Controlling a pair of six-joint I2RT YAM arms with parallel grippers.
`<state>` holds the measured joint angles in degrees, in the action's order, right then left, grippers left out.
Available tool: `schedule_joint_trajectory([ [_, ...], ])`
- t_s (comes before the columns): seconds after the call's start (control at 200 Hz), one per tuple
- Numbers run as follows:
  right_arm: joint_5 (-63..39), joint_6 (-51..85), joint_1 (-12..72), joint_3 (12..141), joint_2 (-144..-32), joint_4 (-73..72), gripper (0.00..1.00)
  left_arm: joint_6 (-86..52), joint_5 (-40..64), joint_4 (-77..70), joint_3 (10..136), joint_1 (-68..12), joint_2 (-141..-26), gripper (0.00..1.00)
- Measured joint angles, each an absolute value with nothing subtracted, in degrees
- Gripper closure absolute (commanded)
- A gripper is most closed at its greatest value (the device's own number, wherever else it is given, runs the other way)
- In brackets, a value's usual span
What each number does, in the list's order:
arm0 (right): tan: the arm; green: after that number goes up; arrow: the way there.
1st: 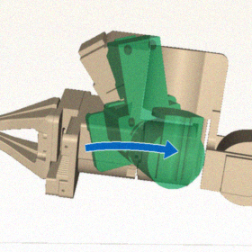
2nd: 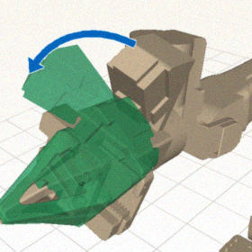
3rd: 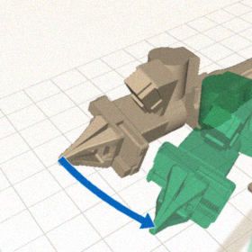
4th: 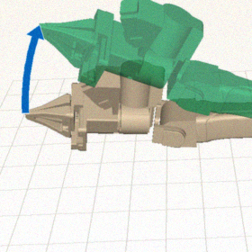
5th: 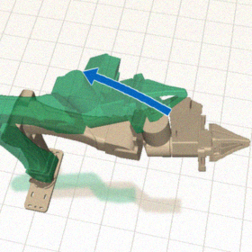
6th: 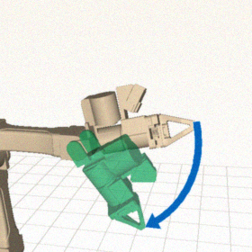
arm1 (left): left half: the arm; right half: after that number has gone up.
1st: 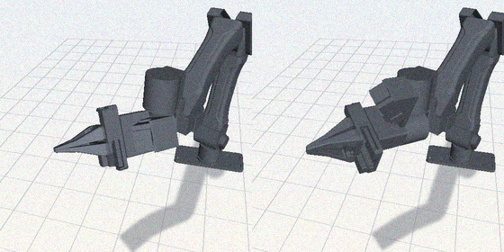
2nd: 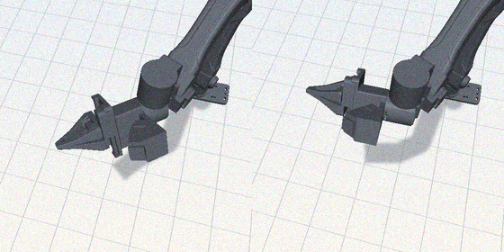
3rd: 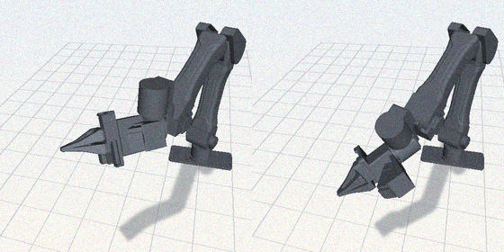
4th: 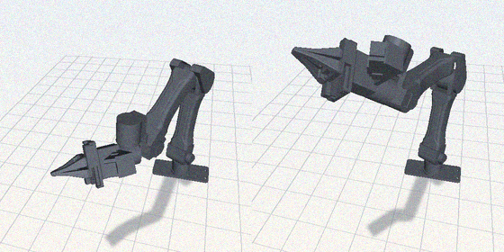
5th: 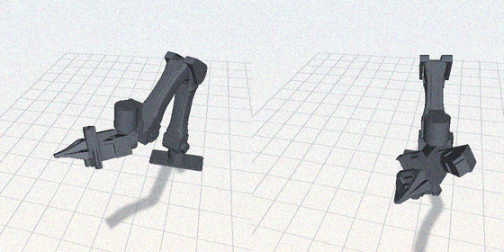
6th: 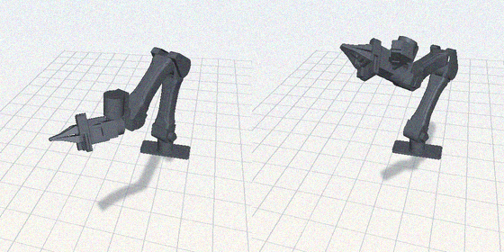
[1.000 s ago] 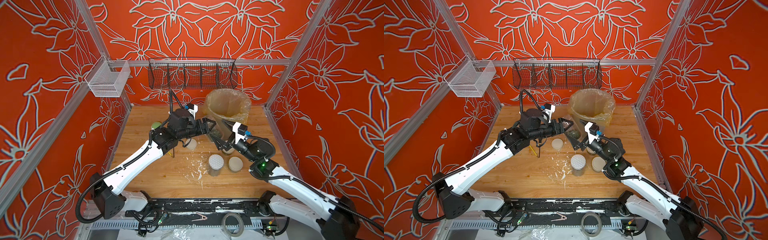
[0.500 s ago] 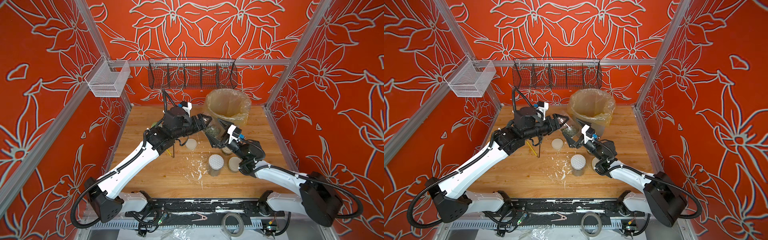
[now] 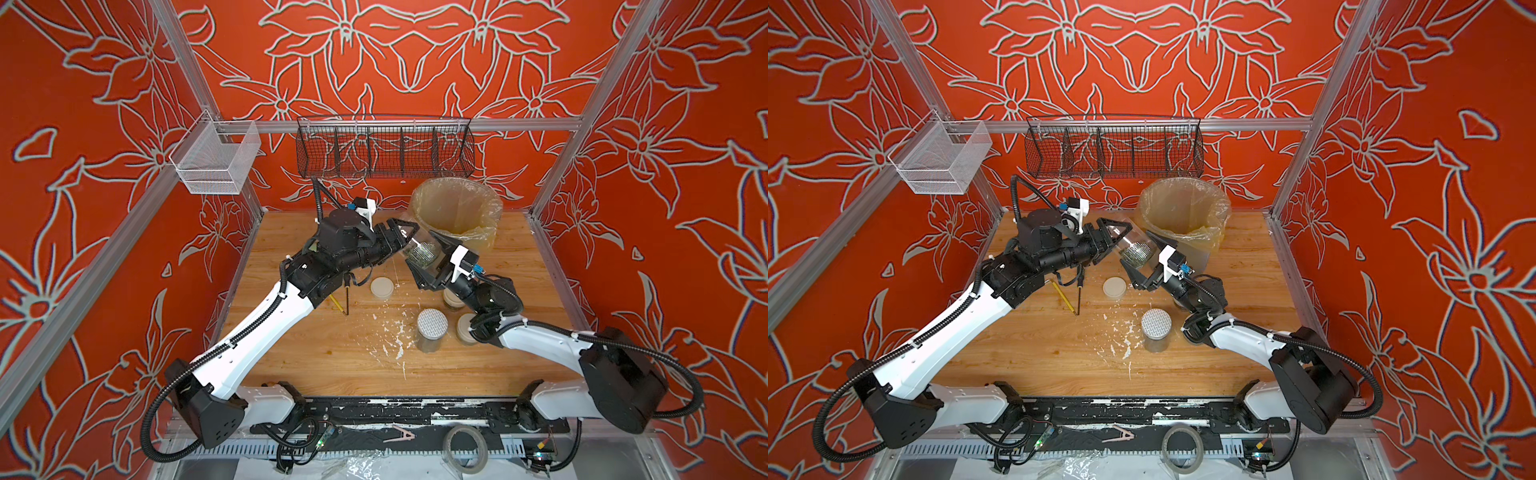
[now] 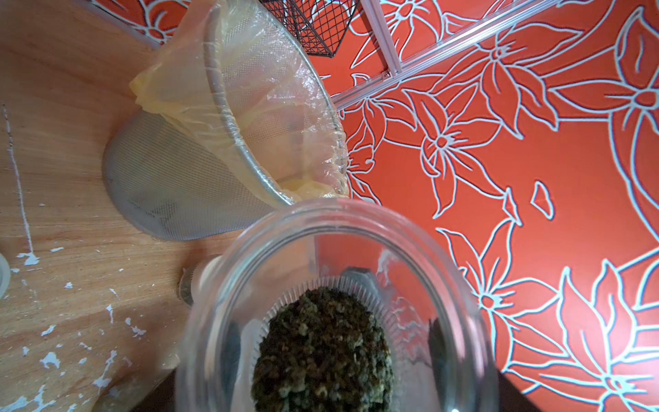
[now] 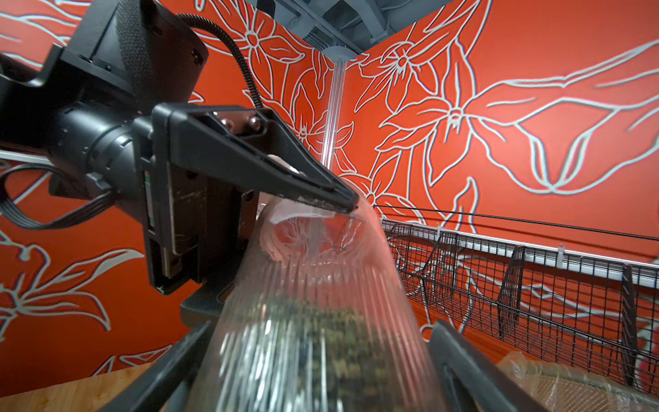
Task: Empty moldy tea leaves from jars
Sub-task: Adjust the jar.
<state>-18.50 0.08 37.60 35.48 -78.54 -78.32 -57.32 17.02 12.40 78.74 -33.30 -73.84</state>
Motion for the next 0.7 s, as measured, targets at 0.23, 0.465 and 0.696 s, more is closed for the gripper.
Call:
schedule_joint_trajectory([
  [0.23,-19.0,0.5,37.6,36.9,-79.8,-78.3,0.2,-59.1,18.7,10.7,78.5,-32.9,-73.8,0.58],
  [0.465,-19.0,0.8,37.6,37.0,-79.9,-78.3,0.07,-60.4,19.4,9.8,77.9,-32.5,-73.8,0.58],
  [0.696,-18.5,1.4,37.6,37.6,-79.7,-78.4,0.09,-60.8,20.2,9.8,77.8,-32.5,-73.8,0.58],
])
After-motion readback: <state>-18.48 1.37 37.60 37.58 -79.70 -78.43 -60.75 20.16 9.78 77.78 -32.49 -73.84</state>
